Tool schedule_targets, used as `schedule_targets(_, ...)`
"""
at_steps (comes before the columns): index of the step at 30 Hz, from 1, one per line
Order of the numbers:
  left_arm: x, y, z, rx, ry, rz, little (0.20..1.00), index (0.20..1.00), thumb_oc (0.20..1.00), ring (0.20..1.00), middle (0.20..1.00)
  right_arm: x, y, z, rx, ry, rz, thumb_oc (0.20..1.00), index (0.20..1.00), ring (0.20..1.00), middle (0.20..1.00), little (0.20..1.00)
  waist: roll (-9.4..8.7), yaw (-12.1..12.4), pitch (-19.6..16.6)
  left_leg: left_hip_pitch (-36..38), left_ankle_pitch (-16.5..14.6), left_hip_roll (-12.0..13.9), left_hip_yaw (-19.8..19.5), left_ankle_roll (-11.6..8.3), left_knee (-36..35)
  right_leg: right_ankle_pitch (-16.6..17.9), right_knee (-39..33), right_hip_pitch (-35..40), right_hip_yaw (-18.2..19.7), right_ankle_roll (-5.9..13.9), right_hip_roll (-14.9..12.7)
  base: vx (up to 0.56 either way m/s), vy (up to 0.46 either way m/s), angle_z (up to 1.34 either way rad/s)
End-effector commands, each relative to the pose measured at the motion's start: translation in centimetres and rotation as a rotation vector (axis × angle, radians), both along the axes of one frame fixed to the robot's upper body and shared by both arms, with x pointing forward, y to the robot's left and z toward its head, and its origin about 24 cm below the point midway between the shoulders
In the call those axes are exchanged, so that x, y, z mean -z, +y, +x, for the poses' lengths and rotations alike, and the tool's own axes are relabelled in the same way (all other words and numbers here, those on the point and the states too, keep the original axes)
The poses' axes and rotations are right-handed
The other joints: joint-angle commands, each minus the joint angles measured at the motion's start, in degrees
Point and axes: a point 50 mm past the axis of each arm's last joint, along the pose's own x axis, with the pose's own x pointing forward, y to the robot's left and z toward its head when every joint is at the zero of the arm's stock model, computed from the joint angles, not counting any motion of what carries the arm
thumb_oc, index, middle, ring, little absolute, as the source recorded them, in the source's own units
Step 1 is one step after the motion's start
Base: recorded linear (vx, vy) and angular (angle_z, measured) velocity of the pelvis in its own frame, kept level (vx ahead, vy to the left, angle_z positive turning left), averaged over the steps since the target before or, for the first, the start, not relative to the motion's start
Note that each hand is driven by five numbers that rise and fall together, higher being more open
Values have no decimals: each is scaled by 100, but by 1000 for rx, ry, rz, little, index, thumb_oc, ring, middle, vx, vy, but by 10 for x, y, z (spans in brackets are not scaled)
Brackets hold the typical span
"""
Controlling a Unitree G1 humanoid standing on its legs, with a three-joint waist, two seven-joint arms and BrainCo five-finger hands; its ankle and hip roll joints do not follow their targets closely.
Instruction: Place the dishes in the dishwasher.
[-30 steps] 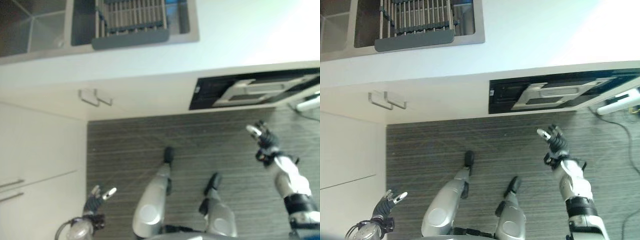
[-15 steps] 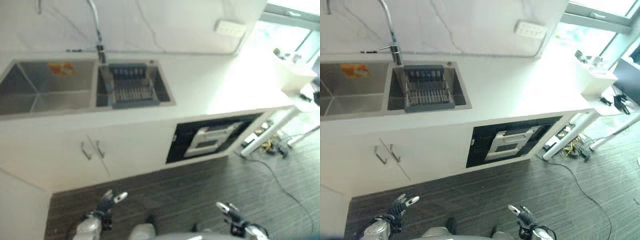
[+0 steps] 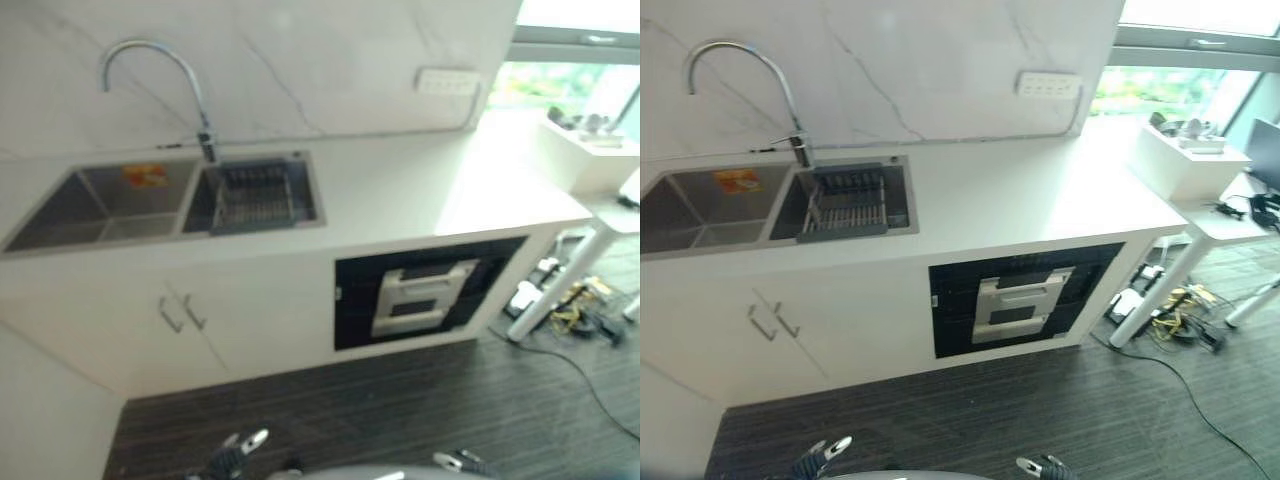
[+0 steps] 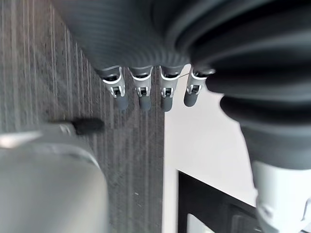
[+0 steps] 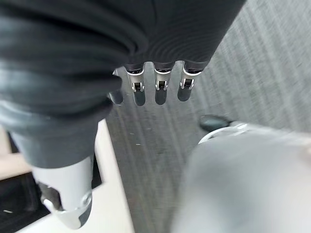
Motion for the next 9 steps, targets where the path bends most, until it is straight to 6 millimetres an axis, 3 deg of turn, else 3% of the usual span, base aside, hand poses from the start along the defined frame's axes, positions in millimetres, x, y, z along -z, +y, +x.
schedule_targets(1, -8, 0, 28, 7, -86, -2, 1000, 1000, 1000, 1000, 1000, -10, -8, 43, 129, -147, 17, 1000, 1000, 1000, 1000, 1000, 204, -108, 363, 622, -236, -115, -69, -13, -698, 137, 102, -76, 233, 374, 35, 30, 130, 51)
schedule_targets(9, -6, 11, 16, -87, -68, 30, 1000, 1000, 1000, 1000, 1000, -7, 2, 36, 85, -145, 29, 1000, 1000, 1000, 1000, 1000, 215, -245, 116, 899, -407, -207, -70, 66, -860, 119, 144, 13, 351, 446, 42, 70, 95, -4)
